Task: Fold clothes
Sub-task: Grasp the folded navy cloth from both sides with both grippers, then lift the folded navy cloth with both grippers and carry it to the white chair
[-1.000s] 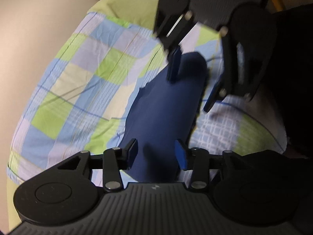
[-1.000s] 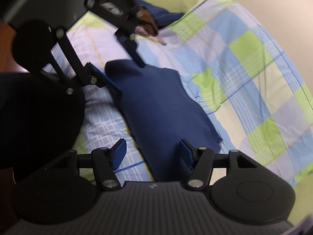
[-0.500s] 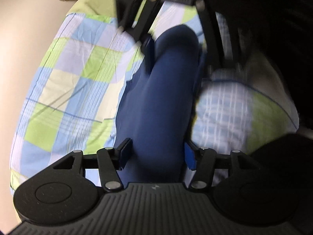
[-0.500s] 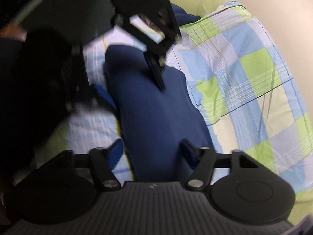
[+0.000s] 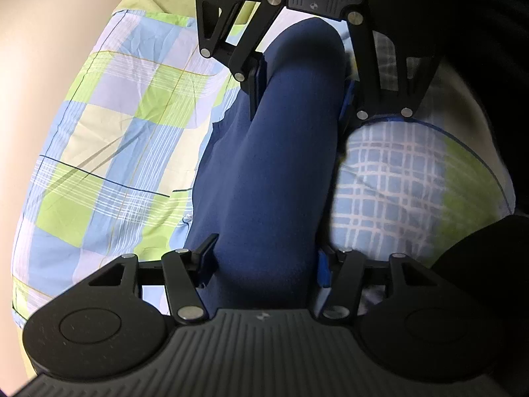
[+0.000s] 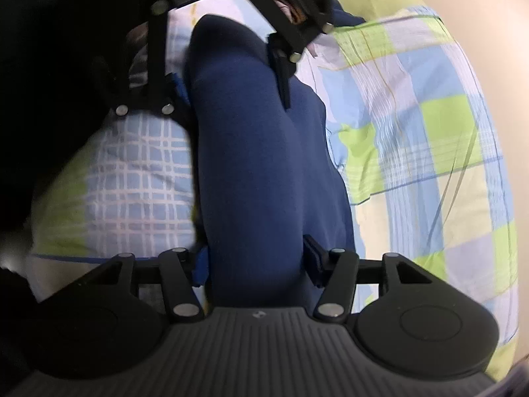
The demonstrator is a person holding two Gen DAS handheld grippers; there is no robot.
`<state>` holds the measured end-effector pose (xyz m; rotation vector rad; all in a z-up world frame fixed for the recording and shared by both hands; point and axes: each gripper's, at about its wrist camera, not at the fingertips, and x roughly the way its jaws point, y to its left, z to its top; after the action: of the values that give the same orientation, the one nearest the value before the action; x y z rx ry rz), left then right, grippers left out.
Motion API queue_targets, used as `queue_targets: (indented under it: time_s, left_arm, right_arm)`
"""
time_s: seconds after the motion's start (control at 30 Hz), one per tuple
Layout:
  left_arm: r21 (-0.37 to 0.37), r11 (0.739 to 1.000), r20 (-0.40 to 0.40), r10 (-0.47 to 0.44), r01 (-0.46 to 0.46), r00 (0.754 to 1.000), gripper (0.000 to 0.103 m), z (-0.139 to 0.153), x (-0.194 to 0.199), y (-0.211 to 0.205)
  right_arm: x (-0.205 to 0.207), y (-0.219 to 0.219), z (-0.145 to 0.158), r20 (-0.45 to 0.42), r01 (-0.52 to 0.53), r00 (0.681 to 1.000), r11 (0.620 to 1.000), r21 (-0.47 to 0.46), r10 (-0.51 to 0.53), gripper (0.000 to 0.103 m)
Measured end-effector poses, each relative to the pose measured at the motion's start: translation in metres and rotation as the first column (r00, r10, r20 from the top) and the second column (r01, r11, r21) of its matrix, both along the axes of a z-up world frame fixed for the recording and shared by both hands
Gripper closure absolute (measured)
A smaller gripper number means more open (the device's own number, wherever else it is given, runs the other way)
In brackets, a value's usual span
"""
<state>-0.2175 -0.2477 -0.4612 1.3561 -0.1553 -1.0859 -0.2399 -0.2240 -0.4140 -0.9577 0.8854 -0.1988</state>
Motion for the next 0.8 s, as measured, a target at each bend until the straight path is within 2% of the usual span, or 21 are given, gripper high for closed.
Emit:
queue_targets:
  time_s: [0.13, 0.3, 0.33, 0.4, 0.47, 0.57, 0.7, 0.77, 0.8]
  left_arm:
    - [-0.004, 1.000, -0.010, -0.008, 0.008, 1.000, 0.045, -0.002, 0.005, -0.001]
    - [-0.004, 1.000, -0.029, -0.023, 0.023, 0.999, 0.046, 0.006, 0.006, -0.007]
    - [-0.004, 1.000, -0.028, -0.026, 0.026, 0.999, 0.046, 0.005, 0.007, -0.008]
    - [-0.007, 0.999, -0.025, -0.031, 0.031, 0.999, 0.046, 0.004, 0.008, -0.008]
    - [-0.014, 0.999, -0.028, -0.030, 0.030, 0.999, 0.046, 0.003, 0.011, -0.008]
    - [-0.010, 1.000, -0.025, -0.025, 0.025, 0.999, 0.046, 0.002, 0.013, -0.011]
    - [-0.003, 1.000, -0.027, -0.021, 0.021, 0.999, 0.045, 0.002, 0.019, -0.017]
    - [0.000, 1.000, -0.031, -0.016, 0.016, 0.999, 0.045, 0.002, 0.021, -0.019]
    - [0.000, 1.000, -0.030, -0.014, 0.014, 0.999, 0.045, 0.002, 0.022, -0.020]
  right_arm:
    - [-0.004, 0.002, -0.003, 0.017, 0.000, 1.000, 1.000, -0.013, 0.000, 0.050]
    - [-0.002, -0.003, 0.001, 0.025, 0.026, 0.999, 0.999, 0.028, -0.027, 0.045]
    - [0.000, -0.004, 0.001, 0.026, 0.037, 0.999, 0.999, 0.024, -0.038, 0.041]
    - [0.004, -0.005, 0.001, 0.033, 0.058, 0.998, 0.998, 0.004, -0.058, 0.023]
    - [0.008, -0.007, 0.001, 0.046, 0.075, 0.996, 0.997, -0.012, -0.075, 0.010]
    - [0.007, -0.007, -0.001, 0.060, 0.060, 0.997, 0.997, -0.040, -0.057, 0.010]
    - [0.001, 0.004, -0.014, 0.064, 0.002, 0.998, 0.986, -0.164, 0.008, 0.010]
    - [0.000, 0.005, -0.015, 0.062, 0.001, 0.998, 0.987, -0.161, 0.009, 0.012]
    - [-0.001, 0.005, -0.015, 0.061, 0.002, 0.998, 0.988, -0.156, 0.007, 0.018]
